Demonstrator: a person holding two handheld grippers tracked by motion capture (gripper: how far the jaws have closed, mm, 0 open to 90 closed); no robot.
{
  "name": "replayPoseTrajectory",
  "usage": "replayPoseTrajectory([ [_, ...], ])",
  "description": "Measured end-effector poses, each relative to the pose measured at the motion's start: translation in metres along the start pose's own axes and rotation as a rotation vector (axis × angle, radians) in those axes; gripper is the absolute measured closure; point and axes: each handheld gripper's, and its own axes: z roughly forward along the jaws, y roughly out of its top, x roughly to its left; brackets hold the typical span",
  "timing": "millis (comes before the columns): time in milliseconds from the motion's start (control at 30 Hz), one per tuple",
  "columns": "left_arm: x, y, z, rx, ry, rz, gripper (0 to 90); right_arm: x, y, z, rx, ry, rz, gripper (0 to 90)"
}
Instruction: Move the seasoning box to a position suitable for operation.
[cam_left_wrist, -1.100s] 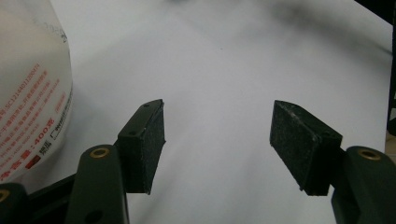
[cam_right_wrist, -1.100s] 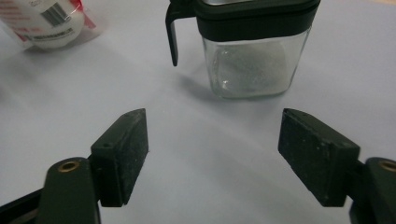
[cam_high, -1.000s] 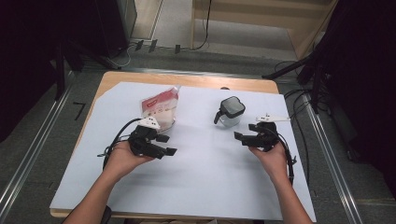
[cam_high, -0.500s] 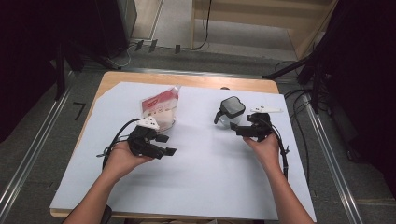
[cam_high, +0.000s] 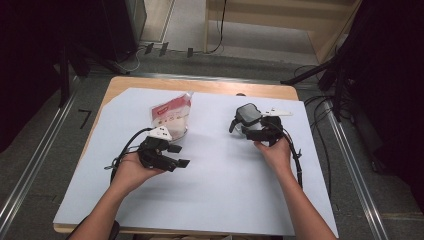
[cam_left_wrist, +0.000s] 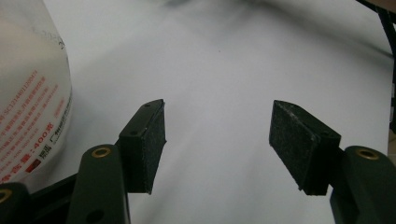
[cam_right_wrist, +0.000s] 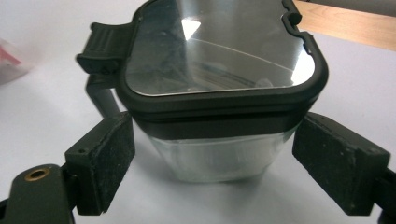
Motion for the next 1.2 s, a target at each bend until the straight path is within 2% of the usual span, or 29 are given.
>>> replayPoseTrajectory([
  [100, 0.000, 0.000, -0.001, -0.006, -0.009, -0.001, 37.5, -0.001, 0.000, 0.004, -0.012, -0.006, -0.009, 13.8],
  [200, -0.001, -0.001, 0.000, -0.006, -0.011, -0.006, 37.4, -0.002, -0.001, 0.009, -0.011, -0.002, 0.009, 13.8],
  [400, -0.002, -0.003, -0.001, 0.007, -0.009, -0.002, 37.3, 0.000, 0.000, 0.013, -0.029, -0.013, -0.007, 13.8],
  [633, -0.002, -0.006, -0.003, 0.013, -0.001, -0.012, 37.1, 0.001, 0.002, 0.020, -0.064, -0.015, 0.014, 13.4],
  [833, -0.003, -0.007, -0.004, 0.022, 0.000, -0.015, 37.1, 0.001, 0.002, 0.021, -0.062, -0.018, -0.008, 14.2],
  [1067, -0.002, -0.008, -0.005, 0.008, -0.002, -0.014, 37.1, 0.002, 0.002, 0.019, -0.072, -0.029, -0.043, 15.2],
  [1200, -0.002, -0.008, -0.005, 0.015, 0.003, -0.015, 36.9, 0.002, 0.003, 0.017, -0.077, -0.034, -0.037, 15.6],
])
